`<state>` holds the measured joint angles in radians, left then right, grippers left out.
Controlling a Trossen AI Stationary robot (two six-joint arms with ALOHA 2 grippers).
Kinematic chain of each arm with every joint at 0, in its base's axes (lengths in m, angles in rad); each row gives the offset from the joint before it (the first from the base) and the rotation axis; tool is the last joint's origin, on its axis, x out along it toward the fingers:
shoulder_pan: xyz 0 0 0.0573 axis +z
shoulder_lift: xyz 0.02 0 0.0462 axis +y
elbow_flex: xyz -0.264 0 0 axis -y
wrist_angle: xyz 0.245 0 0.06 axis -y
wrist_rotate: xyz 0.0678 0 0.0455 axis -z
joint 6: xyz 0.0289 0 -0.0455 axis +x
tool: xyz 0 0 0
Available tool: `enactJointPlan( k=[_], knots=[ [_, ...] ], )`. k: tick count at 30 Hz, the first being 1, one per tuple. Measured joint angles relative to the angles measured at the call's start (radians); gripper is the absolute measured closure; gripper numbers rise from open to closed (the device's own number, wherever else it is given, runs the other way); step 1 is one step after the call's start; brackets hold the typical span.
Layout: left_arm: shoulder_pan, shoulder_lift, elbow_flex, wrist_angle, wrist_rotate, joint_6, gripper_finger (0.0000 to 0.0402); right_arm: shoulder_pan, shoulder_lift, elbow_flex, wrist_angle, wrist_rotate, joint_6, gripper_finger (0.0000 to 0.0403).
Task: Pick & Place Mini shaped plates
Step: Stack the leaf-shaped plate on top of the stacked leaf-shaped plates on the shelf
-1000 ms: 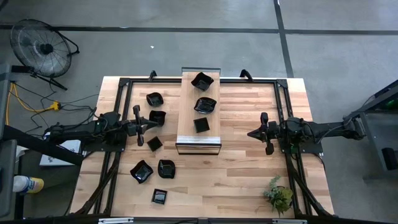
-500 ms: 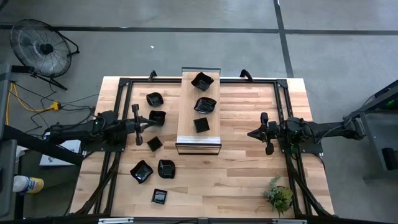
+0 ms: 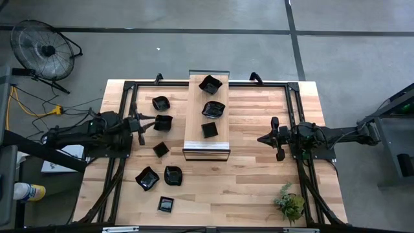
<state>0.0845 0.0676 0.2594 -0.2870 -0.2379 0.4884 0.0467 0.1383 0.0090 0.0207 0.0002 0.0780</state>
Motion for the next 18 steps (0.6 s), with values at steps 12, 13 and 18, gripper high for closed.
enactJointPlan(
  k=[12, 13, 18],
  knots=[
    [0.02, 0.287, 0.212, -0.137, -0.087, -0.135, 0.0196, 0.0, 0.0, 0.0, 0.0, 0.0, 0.0, 0.0395],
    [0.038, 0.317, 0.234, -0.151, -0.092, -0.135, 0.0196, 0.0, 0.0, 0.0, 0.0, 0.0, 0.0, 0.0394],
    [0.168, 0.459, 0.328, -0.195, -0.042, -0.129, 0.0203, 0.0, 0.0, 0.0, 0.0, 0.0, 0.0, 0.0396]
  ],
)
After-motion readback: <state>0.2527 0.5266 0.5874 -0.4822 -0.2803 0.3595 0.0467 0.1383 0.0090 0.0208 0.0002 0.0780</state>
